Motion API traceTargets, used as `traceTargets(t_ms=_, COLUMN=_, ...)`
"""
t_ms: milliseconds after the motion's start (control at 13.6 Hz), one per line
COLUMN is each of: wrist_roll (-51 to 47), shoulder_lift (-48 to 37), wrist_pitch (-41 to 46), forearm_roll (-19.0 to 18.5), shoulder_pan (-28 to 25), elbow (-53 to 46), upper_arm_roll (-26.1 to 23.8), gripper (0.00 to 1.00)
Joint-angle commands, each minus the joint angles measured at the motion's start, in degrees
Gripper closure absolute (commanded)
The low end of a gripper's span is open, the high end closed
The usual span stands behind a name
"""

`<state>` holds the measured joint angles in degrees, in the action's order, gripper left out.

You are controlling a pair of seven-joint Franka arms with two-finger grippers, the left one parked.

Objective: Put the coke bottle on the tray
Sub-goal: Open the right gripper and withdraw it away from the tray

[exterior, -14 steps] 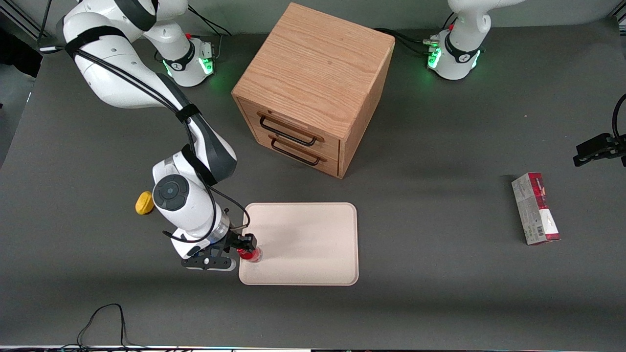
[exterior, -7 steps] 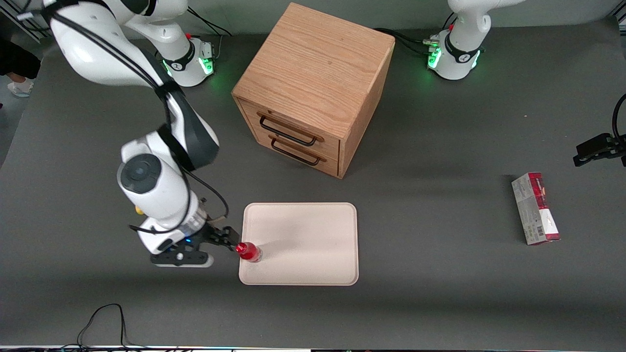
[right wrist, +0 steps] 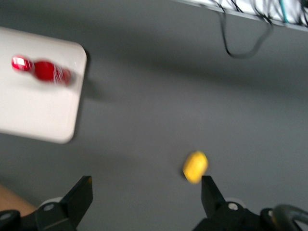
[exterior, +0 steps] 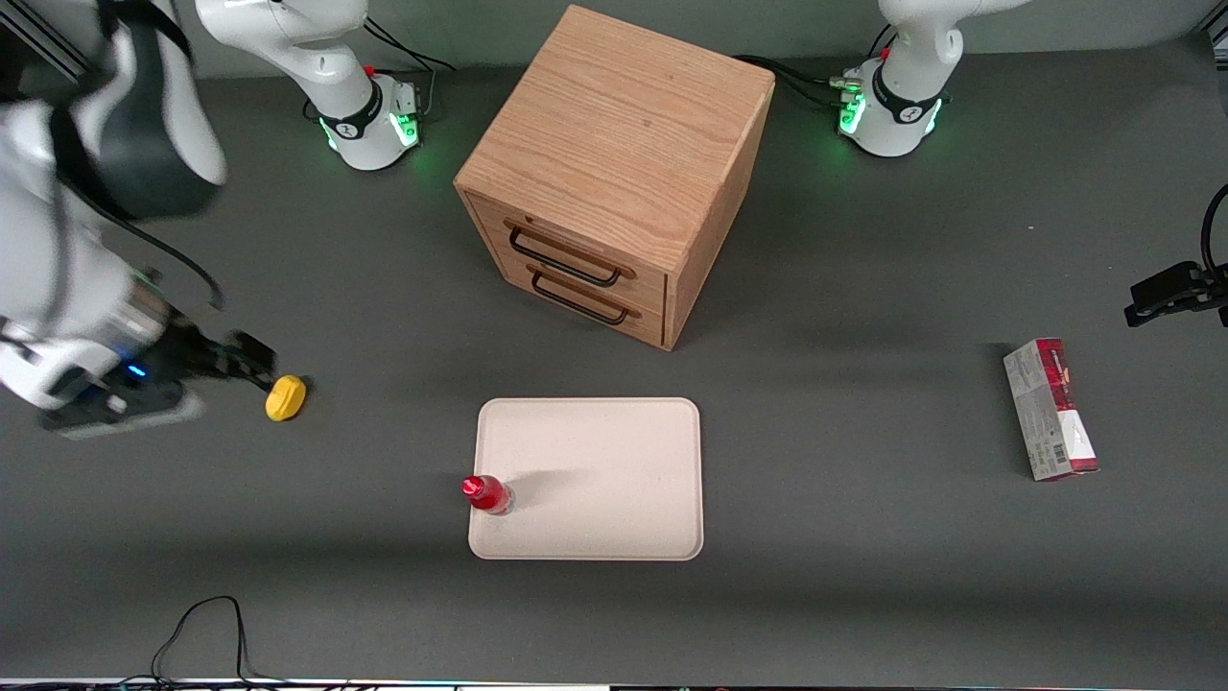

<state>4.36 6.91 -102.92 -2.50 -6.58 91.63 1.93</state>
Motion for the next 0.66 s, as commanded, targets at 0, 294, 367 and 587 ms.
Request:
traceTargets(t_ms=0, wrist_roll=1.61, shoulder_lift=-7.78, wrist_pitch=5.16, forearm_roll=4.33, shoulder_pan=-0.97, elbow=4.35, upper_arm_roll=3.41, gripper=0.0)
traceTargets(t_ms=294, wrist_roll=1.44, shoulder_lift=-12.18, wrist_pitch=11.15, forearm_roll=4.26, shoulder_pan=-0.97, elbow=4.17, upper_arm_roll=7.11, gripper=0.0)
traceTargets(t_ms=367, wrist_roll=1.35, shoulder_lift=-12.36, wrist_pitch=11.34, forearm_roll=4.0, shoulder_pan=-0.97, elbow=4.17, upper_arm_roll=7.21, gripper=0.0)
traceTargets(t_ms=587, wrist_roll=-0.14, shoulder_lift=-12.36, wrist_pitch=11.25, forearm_roll=3.99, shoulder_pan=-0.97, elbow=4.35, upper_arm_roll=7.12, gripper=0.0)
